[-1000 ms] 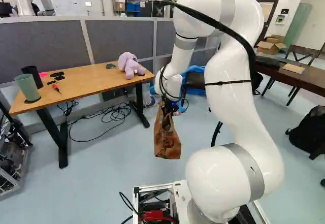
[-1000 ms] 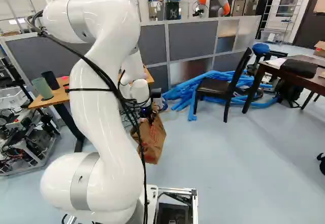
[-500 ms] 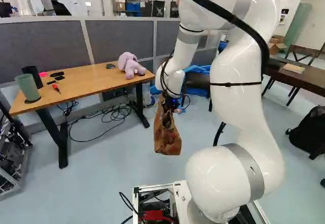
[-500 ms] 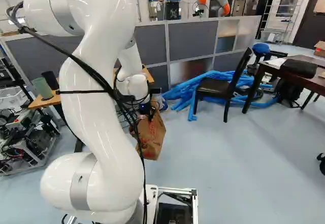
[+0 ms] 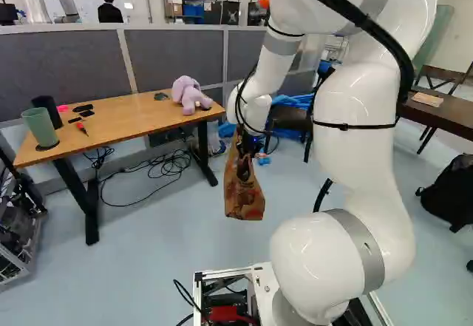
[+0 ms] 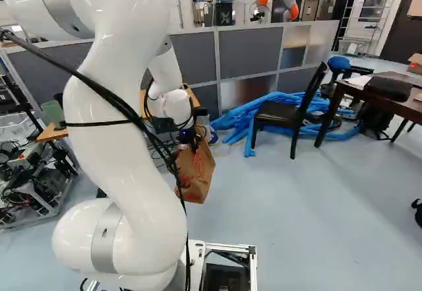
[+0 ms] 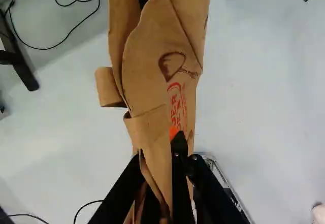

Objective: Pick up the bag on the ground and place it on the table

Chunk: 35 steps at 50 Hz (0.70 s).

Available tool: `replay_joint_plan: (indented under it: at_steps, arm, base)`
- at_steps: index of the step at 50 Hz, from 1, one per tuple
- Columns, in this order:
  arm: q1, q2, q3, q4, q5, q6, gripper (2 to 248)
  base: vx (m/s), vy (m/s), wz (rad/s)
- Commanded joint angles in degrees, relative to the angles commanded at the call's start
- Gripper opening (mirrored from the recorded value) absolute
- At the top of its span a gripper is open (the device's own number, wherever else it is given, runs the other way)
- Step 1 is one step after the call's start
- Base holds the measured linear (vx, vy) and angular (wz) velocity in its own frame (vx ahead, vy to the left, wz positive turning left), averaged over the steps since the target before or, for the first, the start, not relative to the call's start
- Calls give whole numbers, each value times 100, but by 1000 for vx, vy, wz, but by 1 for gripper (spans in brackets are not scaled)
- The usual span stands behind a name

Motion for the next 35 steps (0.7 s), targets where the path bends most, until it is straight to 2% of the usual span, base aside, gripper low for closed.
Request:
replay_joint_plan:
  at_steps: [35]
  arm:
    - [-25,583,-27,0,-587,0,21]
  base:
    - [0,0,0]
